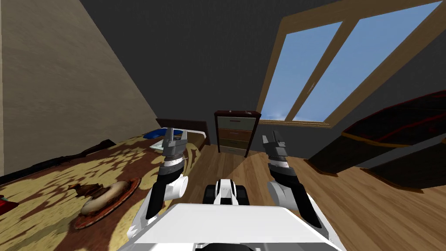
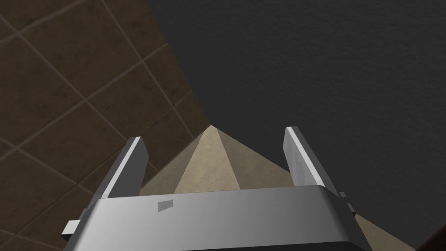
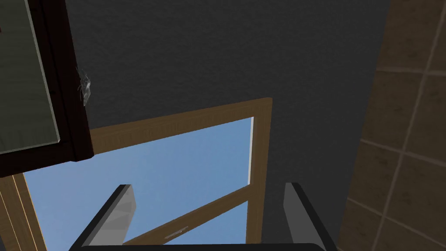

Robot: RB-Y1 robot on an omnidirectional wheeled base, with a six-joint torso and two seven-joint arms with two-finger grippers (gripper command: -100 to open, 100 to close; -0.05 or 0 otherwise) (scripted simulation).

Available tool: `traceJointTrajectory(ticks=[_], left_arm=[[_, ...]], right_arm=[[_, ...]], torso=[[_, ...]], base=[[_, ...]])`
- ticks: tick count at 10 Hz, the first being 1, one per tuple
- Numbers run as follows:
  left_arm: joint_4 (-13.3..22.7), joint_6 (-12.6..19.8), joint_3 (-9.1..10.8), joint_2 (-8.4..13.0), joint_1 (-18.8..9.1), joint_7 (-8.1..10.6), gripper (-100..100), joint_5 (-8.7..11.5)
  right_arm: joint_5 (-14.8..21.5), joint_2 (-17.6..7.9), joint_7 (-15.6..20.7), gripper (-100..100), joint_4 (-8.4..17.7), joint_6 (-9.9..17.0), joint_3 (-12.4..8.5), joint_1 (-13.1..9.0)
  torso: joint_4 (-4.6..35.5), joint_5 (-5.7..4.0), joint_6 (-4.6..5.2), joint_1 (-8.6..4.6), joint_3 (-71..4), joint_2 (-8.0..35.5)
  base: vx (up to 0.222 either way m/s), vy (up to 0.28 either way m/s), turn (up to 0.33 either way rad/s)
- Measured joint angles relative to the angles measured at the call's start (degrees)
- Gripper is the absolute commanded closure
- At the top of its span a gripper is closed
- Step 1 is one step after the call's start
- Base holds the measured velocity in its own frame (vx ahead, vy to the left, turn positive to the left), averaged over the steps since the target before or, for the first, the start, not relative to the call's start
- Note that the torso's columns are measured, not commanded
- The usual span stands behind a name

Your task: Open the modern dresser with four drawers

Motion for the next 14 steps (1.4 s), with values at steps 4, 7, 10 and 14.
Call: traceJointTrajectory(ticks=[4, 7, 10, 14], left_arm=[[0.0, 0.0, 0.00, 0.0, 0.0, 0.00, 0, 0.0], [0.0, 0.0, 0.00, 0.0, 0.0, 0.00, 0, 0.0], [0.0, 0.0, 0.00, 0.0, 0.0, 0.00, 0, 0.0], [0.0, 0.0, 0.00, 0.0, 0.0, 0.00, 0, 0.0]], right_arm=[[6.7, -2.6, 2.6, -100, 4.9, 5.4, 0.2, -2.6], [11.0, -4.1, 3.7, -100, 8.6, 9.3, -0.5, -5.1], [15.4, -4.7, 5.3, -100, 11.9, 12.4, -0.6, -6.8], [21.7, -5.8, 7.3, -100, 16.5, 17.8, -1.0, -9.3]], torso=[[0.3, 0.01, 0.04, 0.02, -0.2, 0.3], [0.3, 0.01, -0.02, 0.04, -0.3, 0.3], [0.3, 0.01, 0.04, 0.01, -0.3, 0.3], [0.3, 0.01, 0.04, 0.03, -0.3, 0.3]], base=[[0.036, -0.004, 0.127], [0.023, -0.003, 0.109], [0.032, -0.006, 0.132], [0.035, -0.010, 0.143]])
